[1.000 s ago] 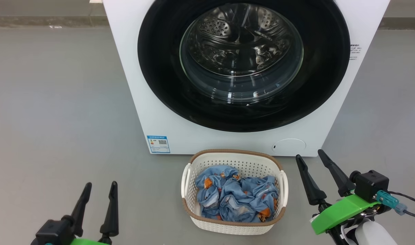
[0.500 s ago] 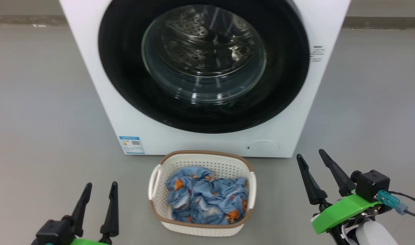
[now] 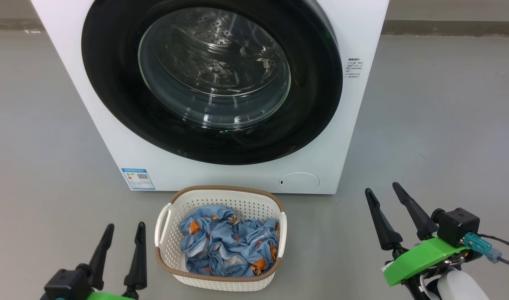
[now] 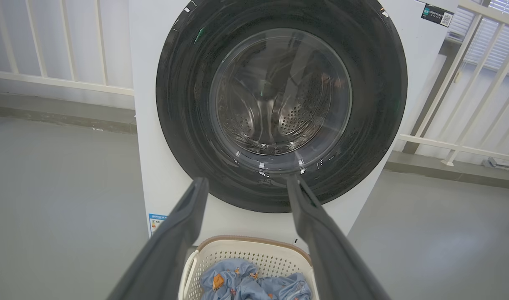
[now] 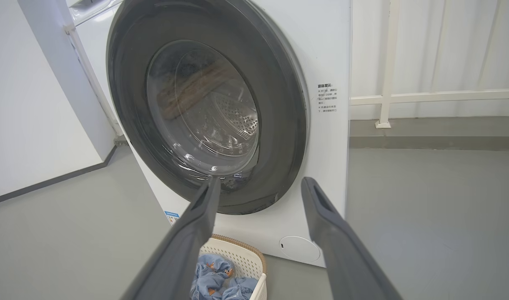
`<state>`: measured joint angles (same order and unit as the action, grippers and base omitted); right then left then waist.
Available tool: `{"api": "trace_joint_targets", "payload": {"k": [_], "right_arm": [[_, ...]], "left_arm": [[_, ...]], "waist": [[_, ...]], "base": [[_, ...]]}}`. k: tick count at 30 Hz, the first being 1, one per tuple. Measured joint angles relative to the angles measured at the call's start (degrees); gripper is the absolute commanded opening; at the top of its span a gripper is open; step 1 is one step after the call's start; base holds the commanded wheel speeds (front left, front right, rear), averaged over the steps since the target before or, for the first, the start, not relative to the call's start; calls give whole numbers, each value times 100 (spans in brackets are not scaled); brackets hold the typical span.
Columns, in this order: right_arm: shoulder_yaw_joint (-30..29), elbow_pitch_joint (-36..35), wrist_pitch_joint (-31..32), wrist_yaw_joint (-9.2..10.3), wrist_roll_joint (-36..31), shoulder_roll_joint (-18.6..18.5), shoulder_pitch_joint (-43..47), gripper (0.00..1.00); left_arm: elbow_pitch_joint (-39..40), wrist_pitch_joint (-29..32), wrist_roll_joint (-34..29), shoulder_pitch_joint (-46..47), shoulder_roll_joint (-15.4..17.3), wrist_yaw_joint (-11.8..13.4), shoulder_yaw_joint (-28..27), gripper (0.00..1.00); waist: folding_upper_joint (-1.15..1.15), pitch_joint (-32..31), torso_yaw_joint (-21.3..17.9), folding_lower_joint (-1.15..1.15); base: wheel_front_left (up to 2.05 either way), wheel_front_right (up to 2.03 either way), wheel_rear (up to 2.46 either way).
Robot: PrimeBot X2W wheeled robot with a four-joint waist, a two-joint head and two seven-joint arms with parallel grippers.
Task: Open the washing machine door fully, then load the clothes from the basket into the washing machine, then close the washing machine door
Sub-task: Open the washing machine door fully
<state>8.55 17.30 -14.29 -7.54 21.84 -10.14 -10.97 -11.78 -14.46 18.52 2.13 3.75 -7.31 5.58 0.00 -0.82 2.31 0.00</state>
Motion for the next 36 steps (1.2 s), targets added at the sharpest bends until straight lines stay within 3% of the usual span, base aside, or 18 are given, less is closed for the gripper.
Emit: {"api": "trace_joint_targets", "payload": {"k": [36], "right_arm": [[-25,14,0,0,8,15,-19,100]], "left_arm": [[-1,0,9,1,-12,0,-8,100]], "waist": [[0,65,-3,0]], "base": [[0,0,0]]}}
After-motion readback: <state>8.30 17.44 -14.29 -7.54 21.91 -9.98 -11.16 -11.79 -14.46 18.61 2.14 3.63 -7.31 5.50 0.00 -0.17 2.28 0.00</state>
